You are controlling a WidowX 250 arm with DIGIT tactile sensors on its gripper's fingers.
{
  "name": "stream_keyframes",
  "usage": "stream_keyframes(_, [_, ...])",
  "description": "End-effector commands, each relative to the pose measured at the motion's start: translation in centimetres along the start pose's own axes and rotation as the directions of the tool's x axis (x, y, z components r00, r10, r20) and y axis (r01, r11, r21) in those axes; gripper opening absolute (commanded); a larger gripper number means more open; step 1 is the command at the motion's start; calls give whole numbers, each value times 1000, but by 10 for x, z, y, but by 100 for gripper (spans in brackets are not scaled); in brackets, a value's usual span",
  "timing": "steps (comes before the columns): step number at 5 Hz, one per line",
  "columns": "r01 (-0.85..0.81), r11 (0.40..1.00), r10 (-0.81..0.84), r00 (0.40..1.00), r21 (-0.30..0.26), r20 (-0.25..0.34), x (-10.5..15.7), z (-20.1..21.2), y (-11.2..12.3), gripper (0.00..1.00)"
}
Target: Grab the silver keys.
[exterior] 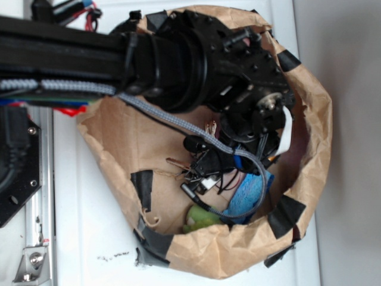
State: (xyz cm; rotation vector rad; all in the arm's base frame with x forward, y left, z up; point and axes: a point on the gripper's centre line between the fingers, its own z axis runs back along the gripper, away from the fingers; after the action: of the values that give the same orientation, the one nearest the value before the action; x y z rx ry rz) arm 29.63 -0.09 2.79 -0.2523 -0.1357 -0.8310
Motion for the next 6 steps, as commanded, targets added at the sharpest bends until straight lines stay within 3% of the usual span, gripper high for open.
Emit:
stream_keyframes(1, [27, 999, -27, 1000, 21, 5, 12, 4, -8, 0])
stream_keyframes(3, [5, 999, -6, 1000, 43, 25, 6, 23, -5, 0])
stream_keyframes(4, [-47, 993, 41, 998, 105, 56, -3, 50, -3, 0])
stream_keyframes(5, [-148, 988, 143, 983, 36, 115, -16, 100, -10, 0])
stream_keyframes(6, [-233, 971, 215, 950, 58, 227, -23, 146, -22, 0])
